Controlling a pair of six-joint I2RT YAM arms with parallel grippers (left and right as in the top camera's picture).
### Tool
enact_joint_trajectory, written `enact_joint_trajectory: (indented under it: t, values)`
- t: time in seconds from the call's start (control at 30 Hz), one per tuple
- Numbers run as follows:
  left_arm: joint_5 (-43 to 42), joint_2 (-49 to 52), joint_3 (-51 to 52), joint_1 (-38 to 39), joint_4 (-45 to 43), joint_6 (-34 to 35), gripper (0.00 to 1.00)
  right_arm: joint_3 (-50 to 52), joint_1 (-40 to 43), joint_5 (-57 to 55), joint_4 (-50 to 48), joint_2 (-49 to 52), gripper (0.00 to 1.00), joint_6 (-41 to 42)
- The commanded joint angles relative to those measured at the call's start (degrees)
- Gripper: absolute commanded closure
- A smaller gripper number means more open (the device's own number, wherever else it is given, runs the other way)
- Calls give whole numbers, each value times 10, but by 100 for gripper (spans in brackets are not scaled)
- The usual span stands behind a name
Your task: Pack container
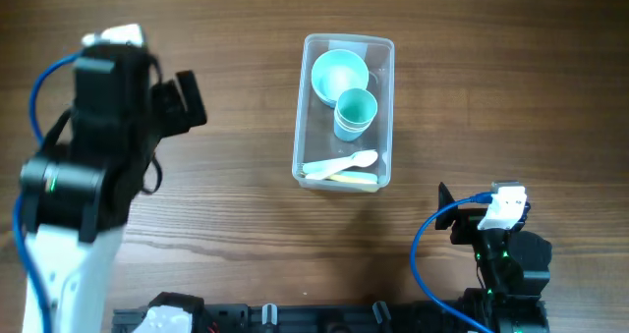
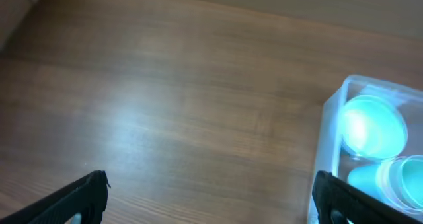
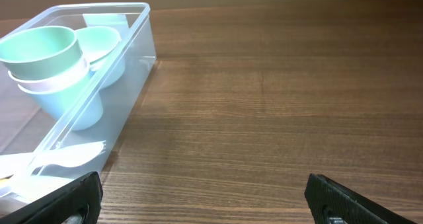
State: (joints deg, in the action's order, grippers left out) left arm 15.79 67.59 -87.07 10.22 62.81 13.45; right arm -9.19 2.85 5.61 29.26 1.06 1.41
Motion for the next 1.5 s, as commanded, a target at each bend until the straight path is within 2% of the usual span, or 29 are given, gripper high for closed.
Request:
enact_joint_trajectory:
  t: [0.0,0.1,0.2,0.5,0.93,1.17,1.47]
  values:
    - [-82,-88,103,-47,-70,3,0,4,-3,9,1,-8,0,3]
    - [-115,-183,219,-73,-137,3,0,4,-3,9,1,-8,0,2]
    - [-115,-344,376,-76,-147,5,0,4,-3,9,1,-7,0,2]
    - [-139,-530,581,-99,-209,8,0,4,-3,9,1,-7,0,3]
    - [-154,-671,743,-99,-327,8,0,4,-3,9,1,-7,0,2]
    - [-154,-674,793,-99,-355,8,0,4,-3,9,1,-7,0,2]
    - [-153,-674,794,-91,-361,7,0,4,-3,9,1,-6,0,2]
